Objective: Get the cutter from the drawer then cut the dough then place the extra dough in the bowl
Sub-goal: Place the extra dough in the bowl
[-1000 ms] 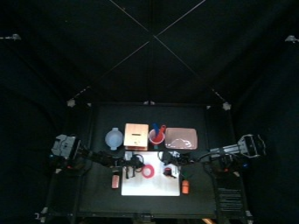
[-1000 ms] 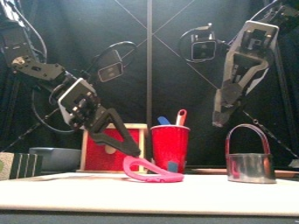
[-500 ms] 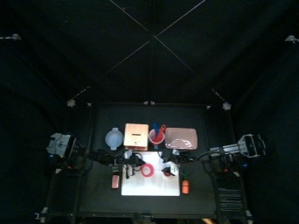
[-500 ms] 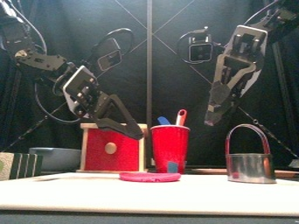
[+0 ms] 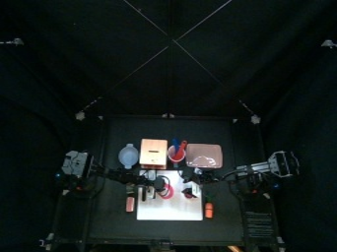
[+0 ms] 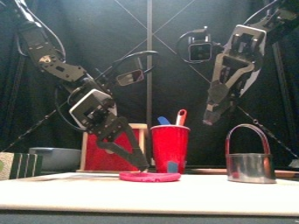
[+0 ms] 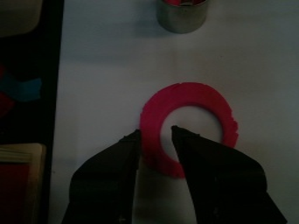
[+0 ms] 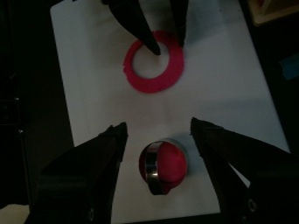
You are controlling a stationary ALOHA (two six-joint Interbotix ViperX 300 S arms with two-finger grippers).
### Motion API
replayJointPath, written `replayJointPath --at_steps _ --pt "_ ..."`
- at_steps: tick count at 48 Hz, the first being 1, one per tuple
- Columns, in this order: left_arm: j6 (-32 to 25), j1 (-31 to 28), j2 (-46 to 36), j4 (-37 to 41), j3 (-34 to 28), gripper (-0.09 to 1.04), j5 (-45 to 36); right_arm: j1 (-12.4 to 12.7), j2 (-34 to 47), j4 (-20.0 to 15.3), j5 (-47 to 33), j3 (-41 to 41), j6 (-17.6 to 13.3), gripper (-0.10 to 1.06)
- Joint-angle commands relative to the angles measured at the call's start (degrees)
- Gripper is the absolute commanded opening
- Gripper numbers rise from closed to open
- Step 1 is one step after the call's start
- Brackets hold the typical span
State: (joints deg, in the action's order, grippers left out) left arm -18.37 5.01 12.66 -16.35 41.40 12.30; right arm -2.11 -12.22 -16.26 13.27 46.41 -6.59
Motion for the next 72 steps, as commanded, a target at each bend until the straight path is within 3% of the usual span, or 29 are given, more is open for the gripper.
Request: replayJointPath --at_steps 1,27,60,72 --pt "-0.35 -0.79 -0.53 0.44 -1.85 0.74 -0.09 0.09 -0.44 -0.09 -0.44 -0.53 0.0 0.92" --pt "-0.26 -1.32 3.34 1.32 -4.66 0.71 -6.86 -0.09 0.09 -0.18 -1.32 -0.09 0.0 0.92" --pt "-0.26 -1.14 4.66 1.32 -4.66 0.56 -8.26 0.35 0.18 -0.44 -1.23 0.18 0.0 0.92" --pt "-0.26 -1.05 2.9 1.41 -4.66 0.55 -6.33 0.35 0.18 -0.53 -1.23 0.44 -0.09 0.92"
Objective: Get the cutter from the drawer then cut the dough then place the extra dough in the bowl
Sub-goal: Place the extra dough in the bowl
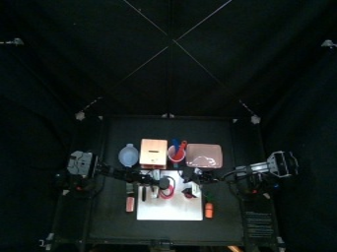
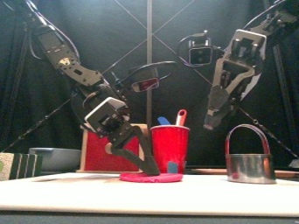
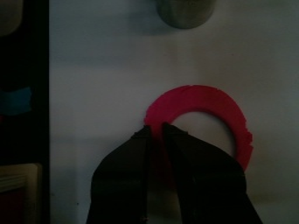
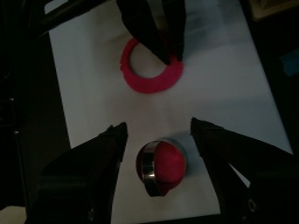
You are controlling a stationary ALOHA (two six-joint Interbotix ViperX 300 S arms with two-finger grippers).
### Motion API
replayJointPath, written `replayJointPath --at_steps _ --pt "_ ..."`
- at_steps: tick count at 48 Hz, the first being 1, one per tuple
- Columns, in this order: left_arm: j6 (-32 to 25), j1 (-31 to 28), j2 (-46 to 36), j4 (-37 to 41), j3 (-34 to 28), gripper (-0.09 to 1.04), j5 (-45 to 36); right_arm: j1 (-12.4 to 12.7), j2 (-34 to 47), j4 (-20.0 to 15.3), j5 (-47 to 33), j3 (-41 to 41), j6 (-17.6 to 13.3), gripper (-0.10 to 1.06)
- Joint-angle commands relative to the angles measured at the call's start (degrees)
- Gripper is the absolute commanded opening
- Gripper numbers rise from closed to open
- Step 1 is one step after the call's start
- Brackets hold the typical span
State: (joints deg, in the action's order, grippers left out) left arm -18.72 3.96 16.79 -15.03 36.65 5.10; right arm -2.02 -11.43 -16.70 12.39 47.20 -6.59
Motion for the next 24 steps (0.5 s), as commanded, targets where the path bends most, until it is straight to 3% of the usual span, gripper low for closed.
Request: replayJointPath --at_steps 1,12,24 --pt "0.09 0.0 -1.58 0.09 0.09 0.54 1.58 0.26 -0.62 -0.09 -0.35 -0.35 -0.09 0.92" --pt "-0.09 0.35 -9.84 0.09 3.08 0.54 10.81 0.79 -1.23 -0.09 0.0 0.53 0.0 0.92" --pt "-0.97 -1.58 -18.98 0.09 12.39 0.54 23.12 2.81 -3.69 2.11 0.0 0.26 0.09 0.92"
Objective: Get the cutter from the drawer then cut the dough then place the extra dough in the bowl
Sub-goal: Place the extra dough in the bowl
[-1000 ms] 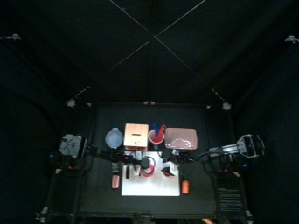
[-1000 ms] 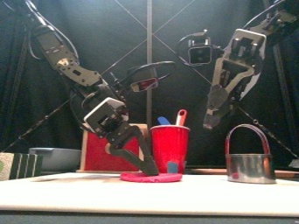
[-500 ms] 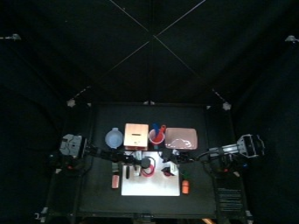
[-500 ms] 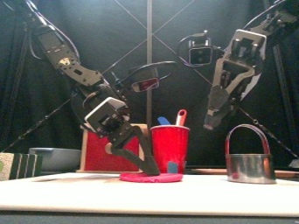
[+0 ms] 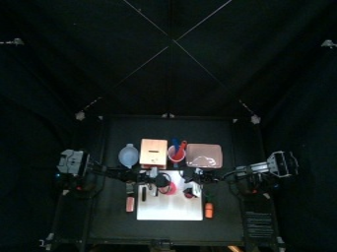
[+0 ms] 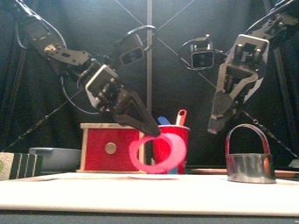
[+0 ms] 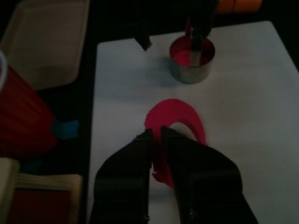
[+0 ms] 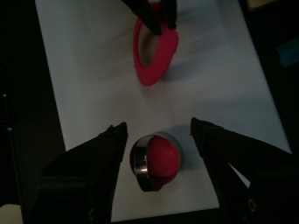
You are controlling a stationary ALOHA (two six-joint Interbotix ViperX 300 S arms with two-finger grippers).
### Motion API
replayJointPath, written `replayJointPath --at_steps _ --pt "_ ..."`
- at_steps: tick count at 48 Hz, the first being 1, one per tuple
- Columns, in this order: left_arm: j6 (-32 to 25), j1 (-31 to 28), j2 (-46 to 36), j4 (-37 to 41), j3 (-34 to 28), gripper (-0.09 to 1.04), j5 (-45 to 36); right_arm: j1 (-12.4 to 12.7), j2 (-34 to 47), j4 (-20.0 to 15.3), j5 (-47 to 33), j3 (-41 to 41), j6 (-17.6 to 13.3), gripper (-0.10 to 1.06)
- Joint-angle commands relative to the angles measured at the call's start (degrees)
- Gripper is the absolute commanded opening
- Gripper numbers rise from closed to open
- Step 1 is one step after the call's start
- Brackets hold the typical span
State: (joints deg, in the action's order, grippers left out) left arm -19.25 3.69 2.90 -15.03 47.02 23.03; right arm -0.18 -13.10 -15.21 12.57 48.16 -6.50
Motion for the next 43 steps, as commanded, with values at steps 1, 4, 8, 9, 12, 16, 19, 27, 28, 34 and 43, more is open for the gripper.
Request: replayJointPath --at_steps 1,4,8,9,12,16,19,27,28,34,43 --pt "-0.53 -1.49 -5.98 0.18 2.64 0.54 6.15 1.05 -2.11 0.62 -0.18 -0.62 0.0 0.92" --pt "-1.05 -2.29 -9.4 0.09 4.57 0.54 8.61 1.23 -2.11 0.88 -0.18 -0.7 0.09 0.92" --pt "-1.76 -3.96 -13.89 -0.09 6.86 0.54 9.4 1.14 -2.11 1.32 -0.18 -0.7 0.0 0.92" --pt "-1.85 -4.57 -14.94 -0.09 7.29 0.54 9.23 1.14 -2.11 1.32 -0.18 -0.7 0.09 0.92" --pt "-2.11 -6.24 -18.37 -0.7 8.88 0.54 8.79 1.23 -2.02 1.41 -0.18 -0.79 0.09 0.92" --pt "-2.11 -8.35 -22.68 -1.23 10.37 0.54 8.17 1.23 -2.02 1.41 -0.18 -0.97 0.09 0.92" --pt "-2.11 -9.84 -25.93 -1.32 11.34 0.54 7.56 1.23 -2.02 1.41 -0.18 -0.97 0.09 0.92" --pt "-2.11 -15.56 -33.66 -2.99 14.41 0.54 3.78 1.14 -1.85 1.41 -0.18 -1.05 0.0 0.92" --pt "-2.11 -16.7 -35.07 -3.69 15.03 0.54 2.72 1.14 -1.85 1.41 -0.09 -1.05 0.0 0.92" --pt "-2.02 -21.01 -40.52 -6.77 17.84 0.54 -3.25 1.14 -1.85 1.49 -0.18 -1.14 0.09 0.92" --pt "-1.85 -24.96 -46.23 -10.02 22.94 0.54 -8.26 1.23 -1.76 2.02 -0.35 -1.41 0.09 0.92"
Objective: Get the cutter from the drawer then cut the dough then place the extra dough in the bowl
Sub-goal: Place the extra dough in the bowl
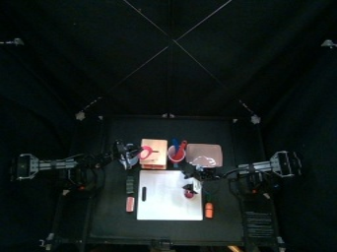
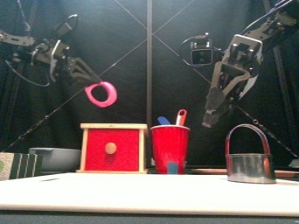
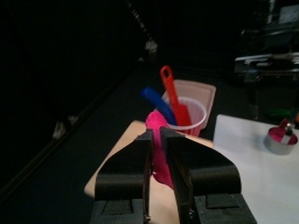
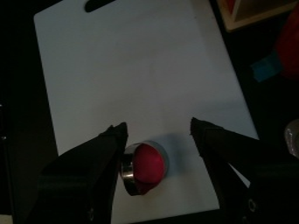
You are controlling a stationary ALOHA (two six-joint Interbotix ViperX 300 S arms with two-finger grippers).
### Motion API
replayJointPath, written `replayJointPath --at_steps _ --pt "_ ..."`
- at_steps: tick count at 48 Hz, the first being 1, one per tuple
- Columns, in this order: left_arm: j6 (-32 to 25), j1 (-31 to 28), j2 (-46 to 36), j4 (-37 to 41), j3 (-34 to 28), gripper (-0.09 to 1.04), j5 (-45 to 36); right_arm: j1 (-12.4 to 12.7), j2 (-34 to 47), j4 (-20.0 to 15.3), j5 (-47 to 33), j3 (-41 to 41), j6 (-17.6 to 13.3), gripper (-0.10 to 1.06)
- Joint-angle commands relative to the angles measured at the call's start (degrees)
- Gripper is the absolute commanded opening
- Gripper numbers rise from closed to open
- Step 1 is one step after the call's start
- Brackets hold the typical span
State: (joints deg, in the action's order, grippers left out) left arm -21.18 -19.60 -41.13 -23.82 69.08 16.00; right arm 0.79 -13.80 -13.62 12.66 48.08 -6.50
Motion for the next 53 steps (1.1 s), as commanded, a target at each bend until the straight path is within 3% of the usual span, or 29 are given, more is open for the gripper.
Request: replayJointPath --at_steps 1,14,33,43,53 --pt "0.09 -2.02 -2.55 -1.58 1.41 0.54 -1.32 0.26 -0.97 0.62 -0.53 -1.32 0.09 0.92" --pt "0.18 -5.62 -2.2 -5.27 5.54 0.55 -1.85 0.18 -0.79 0.7 -0.53 -1.41 0.09 0.92" --pt "0.44 -5.27 7.21 -7.03 6.59 0.55 -0.97 0.26 -0.53 0.97 -0.53 -1.67 0.18 0.92" --pt "0.44 -4.66 9.49 -7.91 5.89 0.61 -0.62 0.26 0.53 1.14 -0.18 -2.55 0.09 0.92" --pt "0.44 -4.13 9.32 -9.05 5.8 0.75 -0.18 0.26 1.67 1.14 0.0 -3.08 0.09 0.92"
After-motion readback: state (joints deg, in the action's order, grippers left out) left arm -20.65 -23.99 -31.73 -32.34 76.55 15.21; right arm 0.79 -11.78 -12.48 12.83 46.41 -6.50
